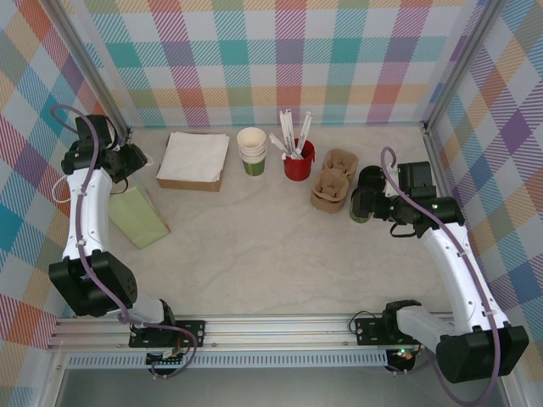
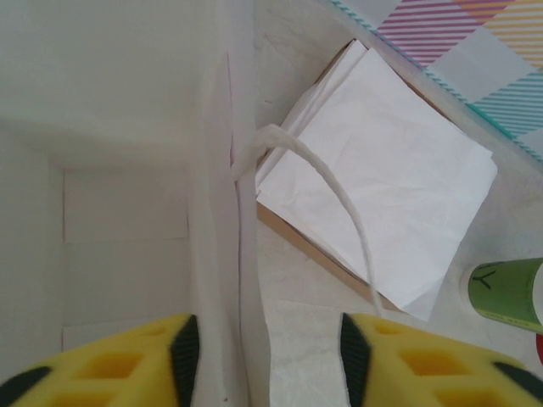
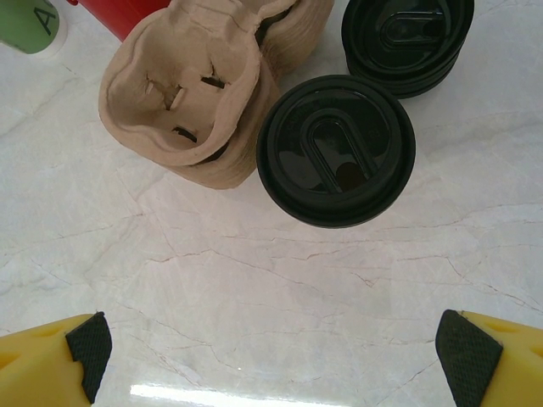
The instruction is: Pack the takeout coffee
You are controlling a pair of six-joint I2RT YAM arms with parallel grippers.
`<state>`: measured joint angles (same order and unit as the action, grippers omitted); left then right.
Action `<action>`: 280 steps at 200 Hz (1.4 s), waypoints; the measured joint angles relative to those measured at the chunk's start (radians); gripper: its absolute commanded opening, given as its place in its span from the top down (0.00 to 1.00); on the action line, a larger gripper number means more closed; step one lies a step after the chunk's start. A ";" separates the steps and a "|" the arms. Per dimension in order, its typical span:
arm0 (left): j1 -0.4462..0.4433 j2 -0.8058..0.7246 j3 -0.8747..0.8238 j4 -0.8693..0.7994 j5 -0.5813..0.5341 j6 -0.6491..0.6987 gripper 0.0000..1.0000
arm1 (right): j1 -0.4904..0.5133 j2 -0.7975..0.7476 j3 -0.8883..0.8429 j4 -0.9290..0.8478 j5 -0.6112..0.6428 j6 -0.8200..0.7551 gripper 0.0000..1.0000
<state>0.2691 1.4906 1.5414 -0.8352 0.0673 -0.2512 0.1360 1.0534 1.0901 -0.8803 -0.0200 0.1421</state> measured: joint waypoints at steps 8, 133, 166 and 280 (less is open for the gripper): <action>0.000 0.001 -0.001 0.000 -0.002 0.000 0.70 | 0.000 0.000 0.000 0.001 0.000 0.000 0.00; 0.000 -0.035 -0.024 -0.002 -0.028 0.042 1.00 | 0.000 -0.010 -0.018 0.005 0.000 0.013 0.00; 0.001 -0.072 -0.034 -0.014 -0.041 0.055 1.00 | 0.000 -0.010 -0.018 0.005 0.000 0.019 0.00; -0.124 -0.316 -0.088 -0.142 -0.194 0.052 1.00 | 0.000 -0.010 -0.018 0.007 0.005 0.041 0.00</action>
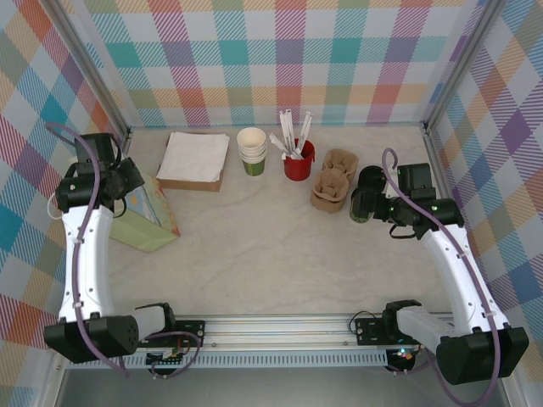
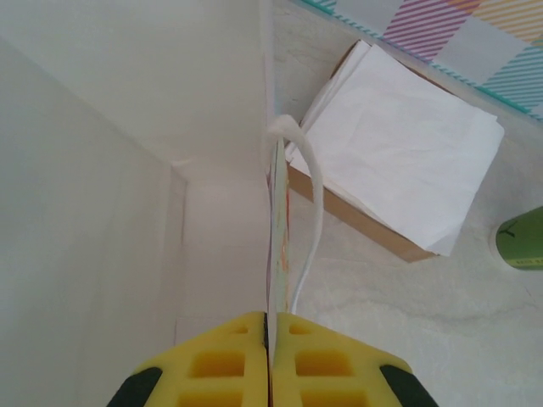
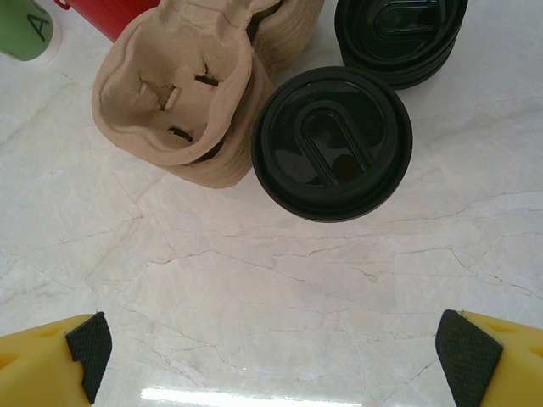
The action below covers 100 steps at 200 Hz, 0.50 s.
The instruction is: Pack the takeout coffee
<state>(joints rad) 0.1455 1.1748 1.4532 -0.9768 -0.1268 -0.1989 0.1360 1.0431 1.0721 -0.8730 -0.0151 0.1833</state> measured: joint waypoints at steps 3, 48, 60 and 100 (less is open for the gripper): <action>-0.007 -0.009 0.000 -0.007 -0.003 -0.002 1.00 | 0.000 -0.001 0.000 0.000 0.000 0.001 0.00; -0.122 -0.084 0.004 -0.091 -0.053 -0.020 1.00 | 0.000 -0.005 -0.006 0.010 0.003 0.019 0.00; -0.159 -0.086 0.015 -0.122 -0.070 -0.021 1.00 | 0.000 -0.005 -0.010 0.013 0.003 0.020 0.00; -0.287 -0.090 0.061 -0.195 -0.130 -0.037 1.00 | 0.000 -0.005 -0.012 0.013 0.003 0.026 0.00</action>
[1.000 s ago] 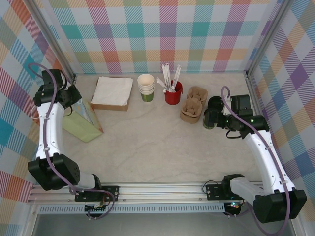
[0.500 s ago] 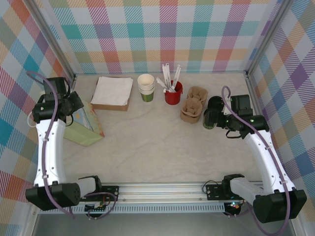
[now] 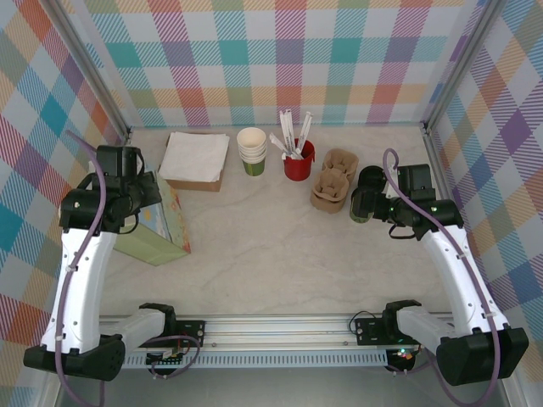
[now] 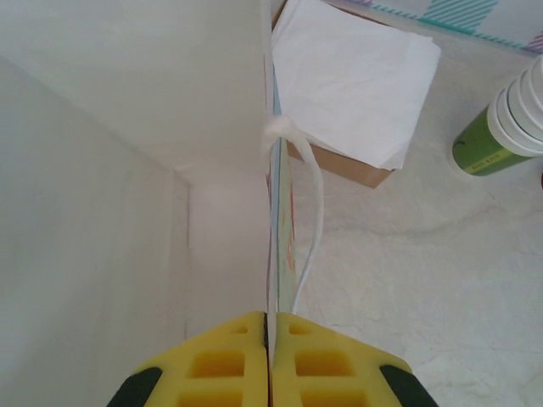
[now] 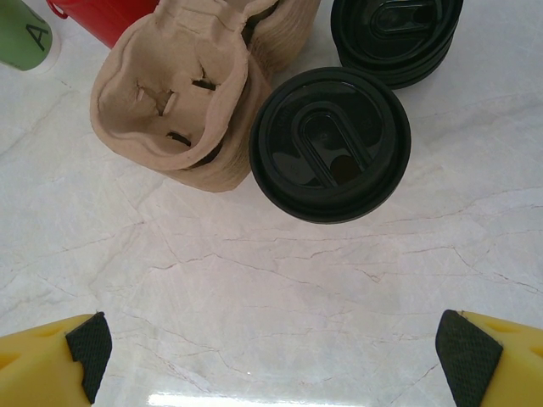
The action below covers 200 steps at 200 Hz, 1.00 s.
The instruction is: Pack the takeout coffee
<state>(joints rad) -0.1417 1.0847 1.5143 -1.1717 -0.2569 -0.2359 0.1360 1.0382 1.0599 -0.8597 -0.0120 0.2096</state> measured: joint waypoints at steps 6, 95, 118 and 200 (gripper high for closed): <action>-0.014 -0.001 0.006 -0.010 -0.006 -0.005 1.00 | 0.000 0.000 0.000 0.000 0.000 0.000 0.00; -0.284 -0.006 0.075 -0.088 -0.070 -0.125 1.00 | 0.000 0.002 0.000 0.000 0.000 0.015 0.00; -0.383 0.006 0.089 -0.087 -0.098 -0.162 1.00 | 0.000 0.006 0.000 0.000 0.000 0.016 0.00; -0.691 0.181 0.178 -0.080 -0.231 -0.244 1.00 | 0.000 0.013 -0.001 0.000 0.000 0.019 0.00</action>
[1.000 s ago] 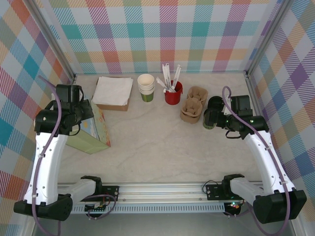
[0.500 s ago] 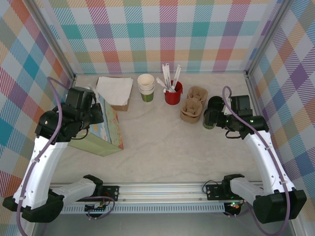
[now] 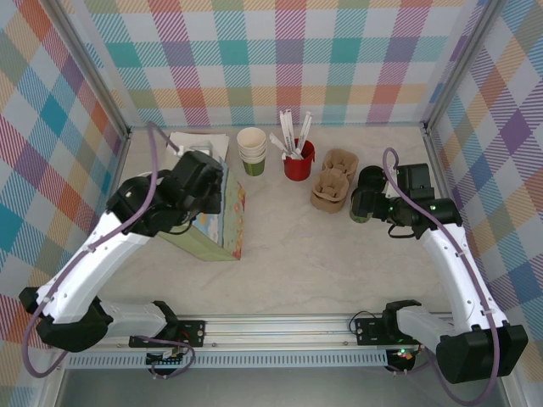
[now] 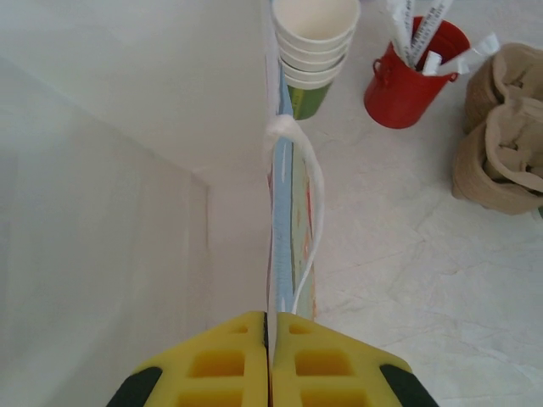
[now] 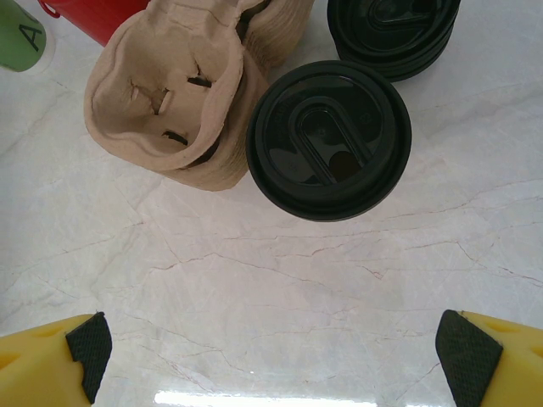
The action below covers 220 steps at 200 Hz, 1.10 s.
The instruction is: Pack the takeout coffee
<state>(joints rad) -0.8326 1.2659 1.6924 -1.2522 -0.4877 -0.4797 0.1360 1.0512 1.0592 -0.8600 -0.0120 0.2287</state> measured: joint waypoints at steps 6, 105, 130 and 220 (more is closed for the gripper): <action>-0.018 0.018 0.007 0.001 -0.004 -0.003 1.00 | 0.000 0.000 -0.001 0.000 0.000 0.000 0.00; -0.113 0.191 0.027 0.111 0.019 -0.026 1.00 | 0.000 0.002 -0.011 0.000 0.000 0.001 0.00; -0.130 0.238 0.027 0.138 0.037 -0.026 1.00 | 0.000 0.002 -0.015 0.000 0.000 0.004 0.00; -0.149 0.341 0.061 0.186 0.076 -0.026 0.87 | 0.000 0.011 -0.018 0.000 -0.005 0.004 0.00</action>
<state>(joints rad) -0.9813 1.6073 1.7535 -1.0660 -0.4122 -0.5053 0.1360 1.0626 1.0412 -0.8604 -0.0170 0.2329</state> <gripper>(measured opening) 0.080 0.997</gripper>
